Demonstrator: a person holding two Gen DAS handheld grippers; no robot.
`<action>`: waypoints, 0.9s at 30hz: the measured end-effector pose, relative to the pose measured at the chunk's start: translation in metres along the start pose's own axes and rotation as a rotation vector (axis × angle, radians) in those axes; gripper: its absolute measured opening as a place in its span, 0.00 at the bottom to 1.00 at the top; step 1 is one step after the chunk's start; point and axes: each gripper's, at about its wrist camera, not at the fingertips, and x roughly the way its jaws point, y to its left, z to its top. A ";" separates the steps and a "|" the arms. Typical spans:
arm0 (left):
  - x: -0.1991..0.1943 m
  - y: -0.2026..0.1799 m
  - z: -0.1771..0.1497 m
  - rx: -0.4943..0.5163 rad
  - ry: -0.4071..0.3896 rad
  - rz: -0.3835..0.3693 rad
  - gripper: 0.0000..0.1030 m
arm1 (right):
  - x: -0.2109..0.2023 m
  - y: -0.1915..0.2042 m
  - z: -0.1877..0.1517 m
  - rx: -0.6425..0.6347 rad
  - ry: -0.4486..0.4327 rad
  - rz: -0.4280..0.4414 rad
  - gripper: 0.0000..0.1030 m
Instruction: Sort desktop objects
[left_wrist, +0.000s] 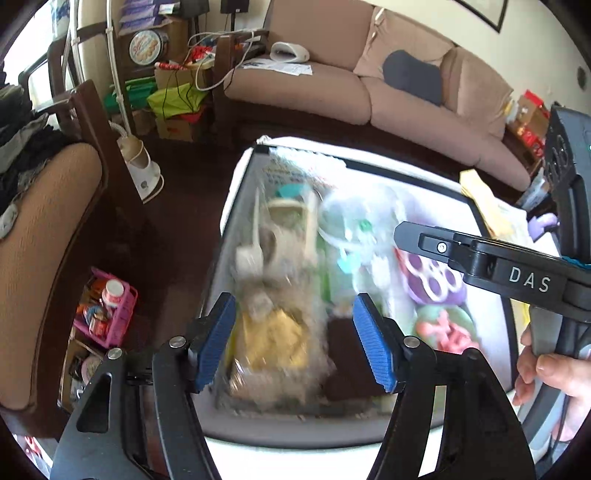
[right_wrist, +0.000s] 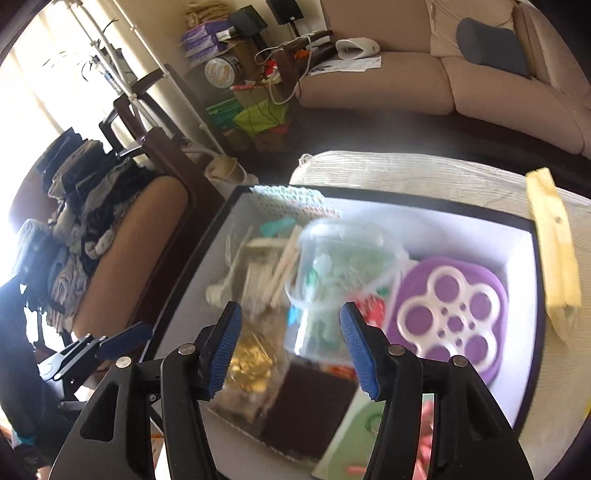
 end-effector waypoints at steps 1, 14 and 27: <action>-0.005 -0.003 -0.005 -0.003 -0.001 -0.002 0.69 | -0.005 -0.002 -0.007 -0.003 0.008 -0.007 0.69; -0.069 -0.064 -0.060 0.032 -0.018 0.001 1.00 | -0.095 -0.018 -0.074 -0.063 -0.013 -0.064 1.00; -0.117 -0.124 -0.091 0.061 -0.046 -0.043 1.00 | -0.189 -0.062 -0.127 -0.113 -0.080 -0.085 1.00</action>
